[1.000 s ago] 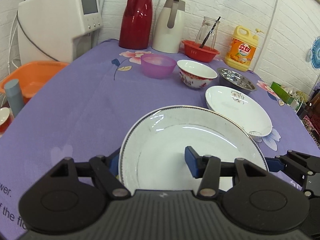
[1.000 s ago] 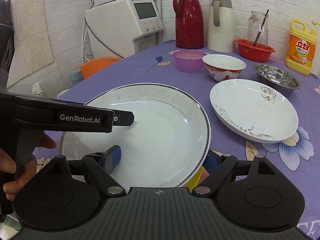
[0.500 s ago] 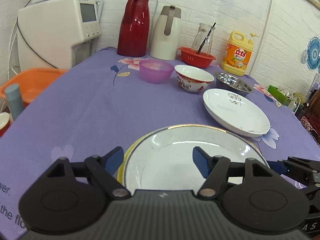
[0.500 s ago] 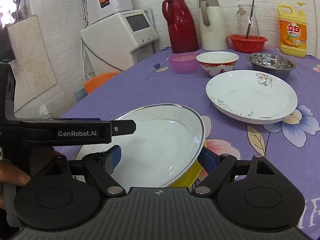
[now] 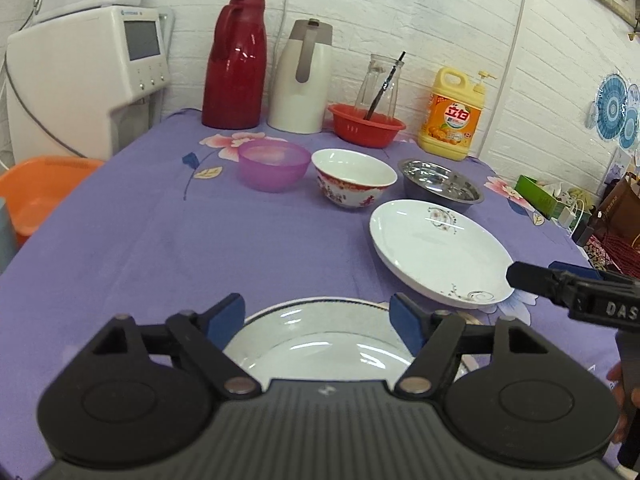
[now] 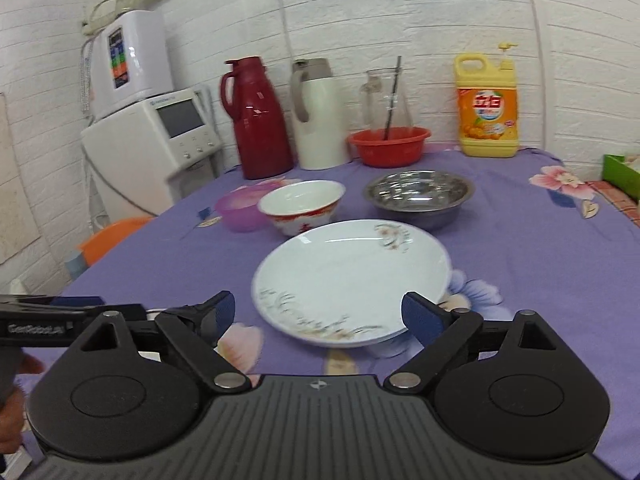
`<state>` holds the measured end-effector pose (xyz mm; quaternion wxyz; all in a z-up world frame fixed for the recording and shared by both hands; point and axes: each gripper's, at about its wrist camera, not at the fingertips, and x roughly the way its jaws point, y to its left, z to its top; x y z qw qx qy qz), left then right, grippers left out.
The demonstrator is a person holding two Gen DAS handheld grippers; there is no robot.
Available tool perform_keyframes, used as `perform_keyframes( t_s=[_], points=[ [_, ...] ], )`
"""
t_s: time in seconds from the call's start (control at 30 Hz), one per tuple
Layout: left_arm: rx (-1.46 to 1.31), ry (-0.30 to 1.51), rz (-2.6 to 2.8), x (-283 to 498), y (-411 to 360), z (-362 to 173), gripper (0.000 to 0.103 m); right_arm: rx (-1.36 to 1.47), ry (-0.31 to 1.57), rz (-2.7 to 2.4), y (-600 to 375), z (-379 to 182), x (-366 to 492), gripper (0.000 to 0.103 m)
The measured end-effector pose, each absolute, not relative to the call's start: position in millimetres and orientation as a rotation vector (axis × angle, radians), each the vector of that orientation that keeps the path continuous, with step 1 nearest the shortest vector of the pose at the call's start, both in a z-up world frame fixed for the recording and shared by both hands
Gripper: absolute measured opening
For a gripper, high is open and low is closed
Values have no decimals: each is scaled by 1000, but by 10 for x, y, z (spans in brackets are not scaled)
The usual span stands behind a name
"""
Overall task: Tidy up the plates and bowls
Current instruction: 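Grasp the floral white plate rim with the left tool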
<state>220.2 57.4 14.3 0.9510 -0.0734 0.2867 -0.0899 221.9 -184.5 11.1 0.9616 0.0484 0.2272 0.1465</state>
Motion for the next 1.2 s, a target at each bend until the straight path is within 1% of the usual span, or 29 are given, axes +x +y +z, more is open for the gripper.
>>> perform_keyframes(
  t_s=[0.13, 0.3, 0.43, 0.63, 0.73, 0.97, 1.07, 1.13, 1.2],
  points=[
    [-153, 612, -230, 2474, 357, 157, 72, 92, 516, 216, -2116, 10, 2687, 103],
    [-141, 662, -283, 2950, 68, 178, 72, 93, 585, 217, -2170, -163, 3161, 103],
    [-105, 698, -300, 3349, -120, 143, 72, 79, 610, 240, -2128, -259, 3249, 103],
    [-87, 793, -310, 3736, -246, -76, 72, 62, 637, 261, -2110, -320, 3262, 103],
    [-81, 825, -302, 3811, -262, -165, 72, 65, 632, 278, -2095, -340, 3281, 103],
    [-39, 823, -292, 3824, -292, -164, 72, 28, 642, 277, -2080, -333, 3279, 103],
    [-29, 808, -295, 3795, -301, -144, 71, 99, 639, 285, -2143, -316, 3247, 103],
    [-14, 817, -299, 3803, -340, -171, 69, 99, 639, 292, -2139, -314, 3253, 103],
    [6, 804, -308, 3788, -388, -186, 62, 60, 631, 286, -2090, -326, 3240, 103]
  ],
)
